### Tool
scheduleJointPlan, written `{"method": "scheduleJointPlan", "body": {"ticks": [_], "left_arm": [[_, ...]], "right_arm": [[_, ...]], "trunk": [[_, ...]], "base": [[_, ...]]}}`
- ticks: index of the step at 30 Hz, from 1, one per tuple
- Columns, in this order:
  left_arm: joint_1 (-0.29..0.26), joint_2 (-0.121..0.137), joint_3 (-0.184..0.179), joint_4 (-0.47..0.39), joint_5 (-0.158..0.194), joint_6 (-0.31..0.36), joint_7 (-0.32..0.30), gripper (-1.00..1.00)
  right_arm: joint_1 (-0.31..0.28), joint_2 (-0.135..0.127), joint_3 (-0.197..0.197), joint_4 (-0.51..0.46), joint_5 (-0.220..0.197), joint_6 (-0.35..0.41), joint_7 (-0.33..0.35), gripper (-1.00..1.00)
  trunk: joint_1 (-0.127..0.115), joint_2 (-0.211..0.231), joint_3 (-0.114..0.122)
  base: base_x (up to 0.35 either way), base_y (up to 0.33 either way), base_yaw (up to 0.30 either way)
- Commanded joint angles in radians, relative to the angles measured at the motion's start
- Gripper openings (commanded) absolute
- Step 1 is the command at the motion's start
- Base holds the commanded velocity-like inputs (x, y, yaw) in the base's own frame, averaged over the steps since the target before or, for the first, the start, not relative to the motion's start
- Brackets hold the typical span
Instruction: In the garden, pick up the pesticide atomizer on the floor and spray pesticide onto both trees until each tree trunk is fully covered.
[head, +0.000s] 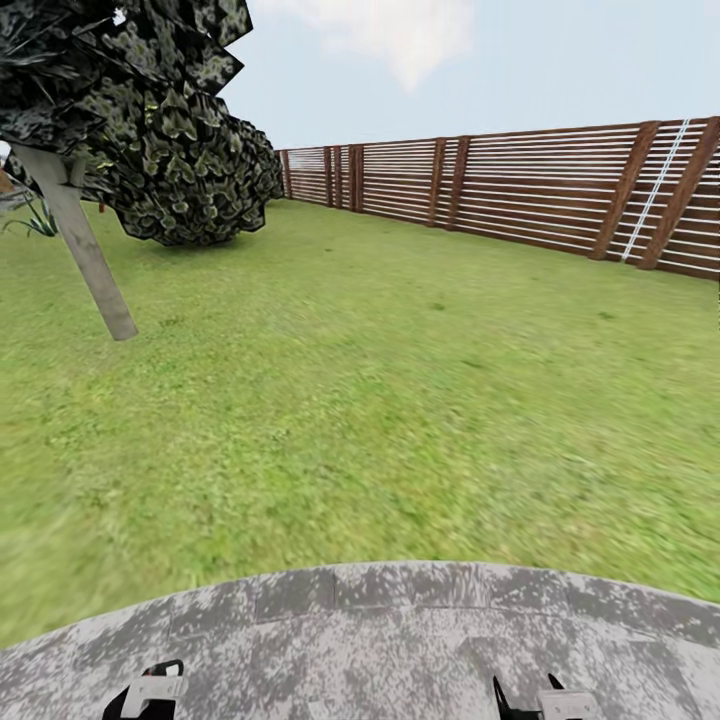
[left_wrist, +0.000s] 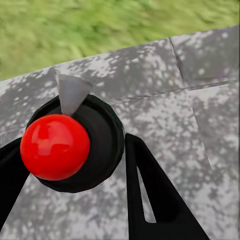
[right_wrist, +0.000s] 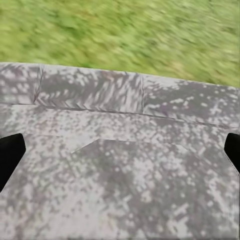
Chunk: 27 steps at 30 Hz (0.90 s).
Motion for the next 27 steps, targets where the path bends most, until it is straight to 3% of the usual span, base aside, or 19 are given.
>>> {"method": "scheduleJointPlan", "body": {"ticks": [1,27], "left_arm": [[-0.001,0.001,-0.007,0.001,0.011,-0.004,-0.001,-1.0],[-0.001,-0.002,-0.008,0.001,0.012,-0.004,0.0,-1.0]], "right_arm": [[0.0,-0.001,0.001,0.001,0.0,-0.003,0.0,1.0],[0.0,0.002,0.002,0.035,-0.001,-0.003,0.0,1.0]], "trunk": [[-0.004,0.007,0.002],[-0.104,0.189,0.122]], "base": [[0.0,0.0,0.0],[0.0,0.0,0.0]]}}
